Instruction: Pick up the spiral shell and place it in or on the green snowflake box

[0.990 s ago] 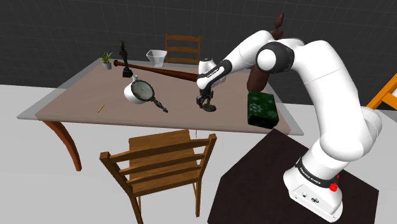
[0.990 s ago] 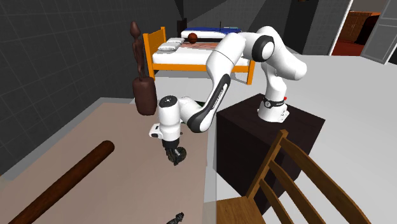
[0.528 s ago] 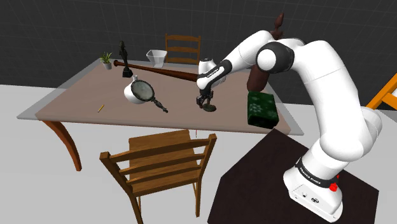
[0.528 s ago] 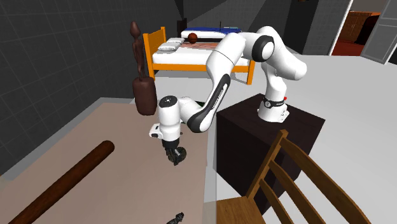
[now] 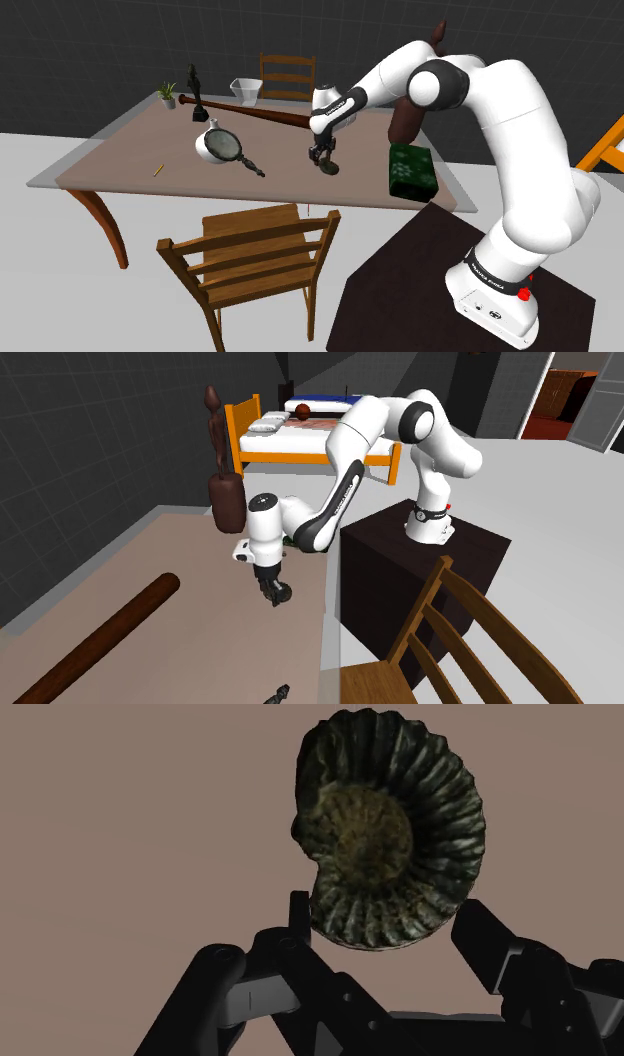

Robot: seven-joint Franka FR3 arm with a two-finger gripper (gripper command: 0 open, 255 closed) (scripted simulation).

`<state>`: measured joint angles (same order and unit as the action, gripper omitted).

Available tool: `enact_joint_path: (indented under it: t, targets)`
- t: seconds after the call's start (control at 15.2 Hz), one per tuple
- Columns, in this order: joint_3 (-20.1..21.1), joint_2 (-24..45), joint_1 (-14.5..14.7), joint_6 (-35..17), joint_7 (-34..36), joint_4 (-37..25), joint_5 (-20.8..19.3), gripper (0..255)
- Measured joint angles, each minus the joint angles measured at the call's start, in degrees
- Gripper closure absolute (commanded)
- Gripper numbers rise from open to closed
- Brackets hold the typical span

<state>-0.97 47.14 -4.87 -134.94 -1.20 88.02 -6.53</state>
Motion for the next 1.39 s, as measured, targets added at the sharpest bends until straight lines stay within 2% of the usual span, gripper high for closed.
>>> enact_joint_path:
  t: [0.46, 0.53, 0.59, 0.66, 0.73, 0.92, 0.99, 1.12, 1.39]
  targets:
    - [0.1, -4.0, 0.1, 3.0, -0.2, 1.0, 0.1, 255]
    - [0.1, -4.1, 0.1, 3.0, -0.2, 1.0, 0.1, 0]
    - [0.1, -4.0, 0.1, 3.0, -0.2, 1.0, 0.1, 0]
    - [-1.6, -5.2, 1.5, 0.7, 2.7, 3.8, -0.3, 0]
    - [-4.7, -7.0, 4.2, -3.2, 10.5, 8.2, -1.0, 0]
    - [-16.9, -8.9, 16.6, -12.8, 41.9, 18.5, -3.6, 0]
    - [-18.6, -8.8, 18.5, -14.1, 46.6, 19.7, -3.7, 0]
    - [-19.9, -7.9, 19.6, -15.5, 50.2, 20.1, -3.6, 0]
    - [-19.9, -5.0, 19.0, -17.9, 51.2, 19.5, -3.2, 0]
